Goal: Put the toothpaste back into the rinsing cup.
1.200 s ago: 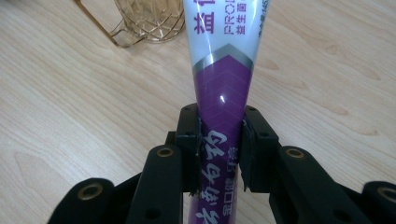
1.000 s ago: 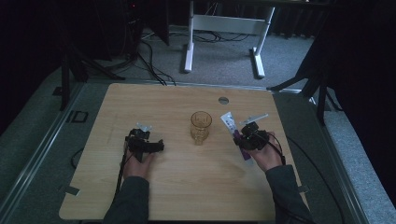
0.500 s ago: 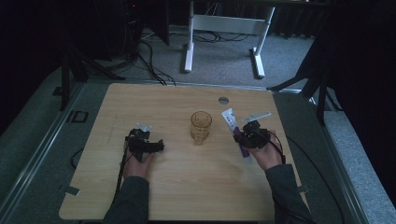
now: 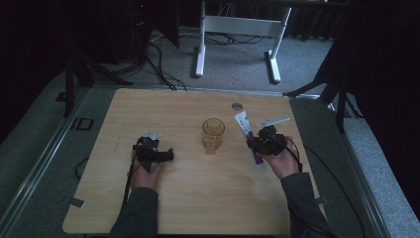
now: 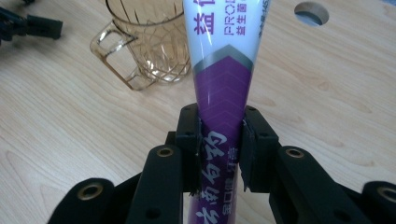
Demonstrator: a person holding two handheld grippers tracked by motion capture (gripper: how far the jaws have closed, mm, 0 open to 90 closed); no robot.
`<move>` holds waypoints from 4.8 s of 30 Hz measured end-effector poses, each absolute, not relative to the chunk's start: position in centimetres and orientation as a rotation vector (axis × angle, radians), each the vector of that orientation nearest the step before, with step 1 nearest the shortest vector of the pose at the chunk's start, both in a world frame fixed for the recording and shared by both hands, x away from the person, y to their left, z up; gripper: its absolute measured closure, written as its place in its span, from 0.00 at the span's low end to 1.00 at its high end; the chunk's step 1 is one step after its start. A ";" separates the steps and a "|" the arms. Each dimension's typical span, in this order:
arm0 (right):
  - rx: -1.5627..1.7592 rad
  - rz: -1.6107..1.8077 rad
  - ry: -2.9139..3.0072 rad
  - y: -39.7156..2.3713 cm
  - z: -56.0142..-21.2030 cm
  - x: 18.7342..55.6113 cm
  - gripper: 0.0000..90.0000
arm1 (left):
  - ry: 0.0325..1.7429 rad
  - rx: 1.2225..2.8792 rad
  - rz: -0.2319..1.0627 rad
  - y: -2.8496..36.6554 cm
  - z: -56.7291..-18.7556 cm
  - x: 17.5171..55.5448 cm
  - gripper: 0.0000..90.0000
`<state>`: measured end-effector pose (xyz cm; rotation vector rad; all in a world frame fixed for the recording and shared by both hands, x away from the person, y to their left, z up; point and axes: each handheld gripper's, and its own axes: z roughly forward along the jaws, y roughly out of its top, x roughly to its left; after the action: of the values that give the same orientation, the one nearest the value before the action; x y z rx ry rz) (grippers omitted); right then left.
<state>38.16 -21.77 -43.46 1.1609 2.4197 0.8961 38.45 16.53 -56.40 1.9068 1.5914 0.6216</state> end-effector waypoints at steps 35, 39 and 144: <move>1.175 1.025 2.310 -21.2 -41.6 38.4 0.80 | 1.591 1.907 0.622 16.5 -56.4 38.4 0.03; 1.173 1.036 2.300 -21.2 -41.4 38.5 0.80 | 1.591 1.907 0.622 16.5 -56.4 38.5 0.03; 1.166 1.321 2.110 -18.5 -39.2 40.9 0.80 | 1.590 1.907 0.623 16.5 -56.4 38.5 0.03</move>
<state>40.90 -18.47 -39.17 1.1658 2.1098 1.3206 38.46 16.54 -56.40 1.9072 1.5900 0.6233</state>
